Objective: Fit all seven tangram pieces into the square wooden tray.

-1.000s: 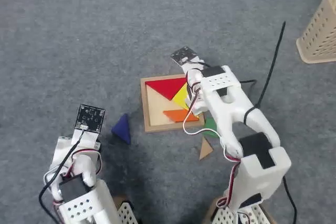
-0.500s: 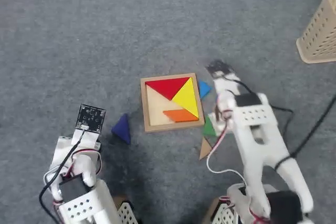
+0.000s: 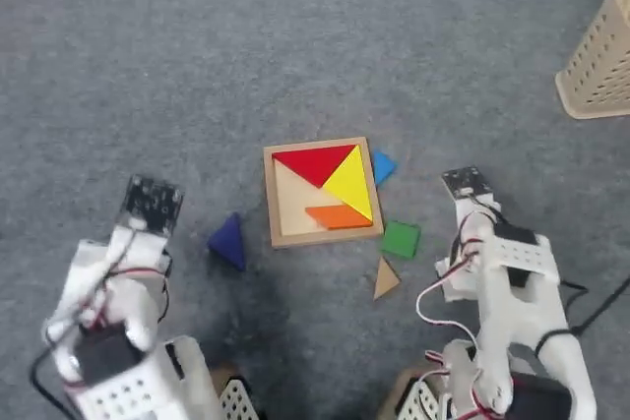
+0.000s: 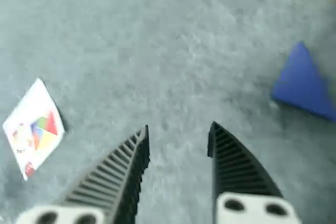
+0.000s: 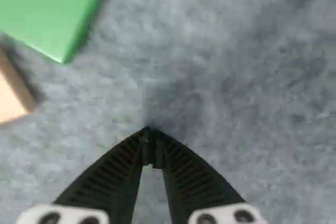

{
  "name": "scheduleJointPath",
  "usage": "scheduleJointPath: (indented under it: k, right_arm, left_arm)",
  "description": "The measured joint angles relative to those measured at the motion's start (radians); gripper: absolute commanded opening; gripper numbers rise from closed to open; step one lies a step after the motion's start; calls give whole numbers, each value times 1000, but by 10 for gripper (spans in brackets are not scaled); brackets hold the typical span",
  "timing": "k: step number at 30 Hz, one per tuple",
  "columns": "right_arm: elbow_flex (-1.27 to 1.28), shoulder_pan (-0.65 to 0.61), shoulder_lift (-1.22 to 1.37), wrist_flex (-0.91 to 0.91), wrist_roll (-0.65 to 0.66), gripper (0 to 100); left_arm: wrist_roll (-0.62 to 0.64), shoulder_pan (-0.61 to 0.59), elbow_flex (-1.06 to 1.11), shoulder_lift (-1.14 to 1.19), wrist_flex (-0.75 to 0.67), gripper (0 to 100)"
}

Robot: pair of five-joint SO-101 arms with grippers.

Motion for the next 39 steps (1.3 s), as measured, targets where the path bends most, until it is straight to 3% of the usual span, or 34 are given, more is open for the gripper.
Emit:
scheduleJointPath:
  k: [4,8,15,19,22,30,39]
  right_arm:
    - [21,8,-28,-5,15,6]
    - [61,8,-86,-14,17,6]
    - [140,9,-221,-15,17,6]
    - [146,11,-242,-14,18,6]
    - [146,11,-242,-14,18,6]
    - [146,11,-242,-18,12,6]
    - [146,11,-242,-28,9,6]
  left_arm:
    - [0,117,-330,364,181,178]
    - [31,364,-571,666,282,178]
    - [302,913,-641,941,198,199]
    - [437,1125,-644,1096,81,243]
    - [512,1191,-644,1189,-14,243]
    - [643,1227,-644,1390,-206,243]
    - [796,1240,-715,1600,-250,243]
